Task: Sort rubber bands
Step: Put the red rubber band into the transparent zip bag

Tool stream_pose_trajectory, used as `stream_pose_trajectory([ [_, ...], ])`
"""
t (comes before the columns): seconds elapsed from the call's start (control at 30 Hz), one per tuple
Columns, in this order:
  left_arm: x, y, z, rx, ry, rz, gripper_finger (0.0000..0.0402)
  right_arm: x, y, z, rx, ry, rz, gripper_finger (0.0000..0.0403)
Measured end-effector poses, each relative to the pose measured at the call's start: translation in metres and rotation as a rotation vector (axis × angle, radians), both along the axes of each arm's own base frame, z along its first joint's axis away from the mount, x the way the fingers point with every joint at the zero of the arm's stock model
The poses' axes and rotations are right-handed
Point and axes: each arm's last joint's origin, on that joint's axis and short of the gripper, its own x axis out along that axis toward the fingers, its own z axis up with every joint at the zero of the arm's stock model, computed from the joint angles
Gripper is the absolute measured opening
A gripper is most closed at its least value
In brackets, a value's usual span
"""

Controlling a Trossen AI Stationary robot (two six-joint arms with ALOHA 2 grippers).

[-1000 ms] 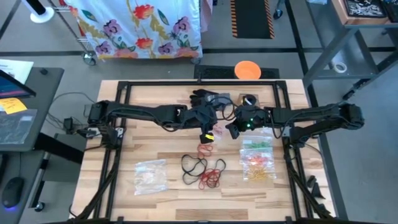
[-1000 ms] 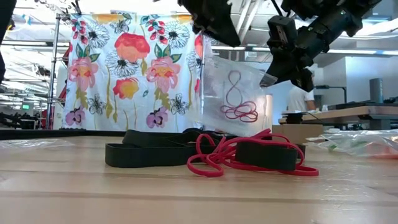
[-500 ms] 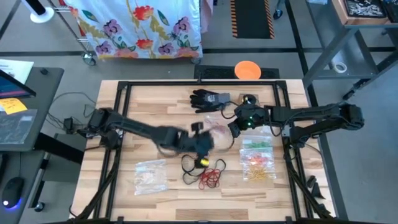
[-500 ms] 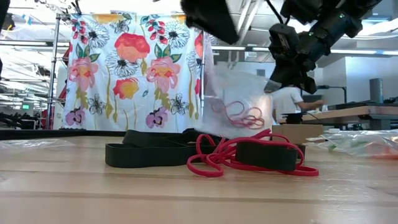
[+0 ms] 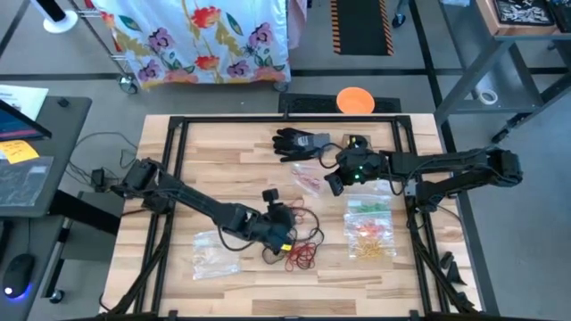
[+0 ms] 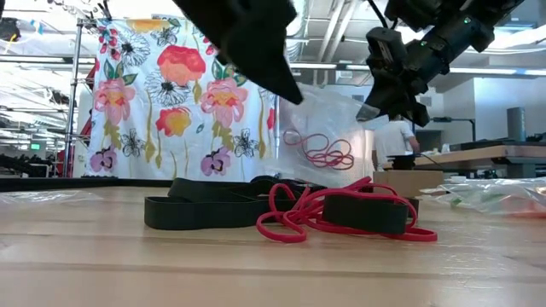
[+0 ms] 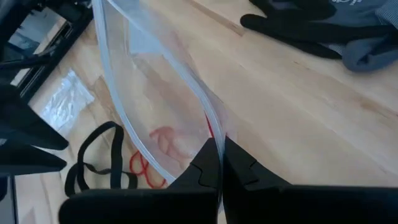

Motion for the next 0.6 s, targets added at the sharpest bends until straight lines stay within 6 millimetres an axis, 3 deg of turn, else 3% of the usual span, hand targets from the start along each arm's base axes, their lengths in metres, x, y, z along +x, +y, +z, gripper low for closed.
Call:
stream_pose_trajectory([
  [0.23,0.0083,0.0121,-0.0021,-0.132,-0.044,-0.059,0.0091,-0.0002,0.0003,-0.0003,0.001,0.003,0.001,0.0],
  [0.6,0.0104,0.0123,-0.0001,-0.124,-0.06,-0.081,0.0091,-0.0002,0.0003,-0.0003,0.001,0.004,0.002,0.0],
])
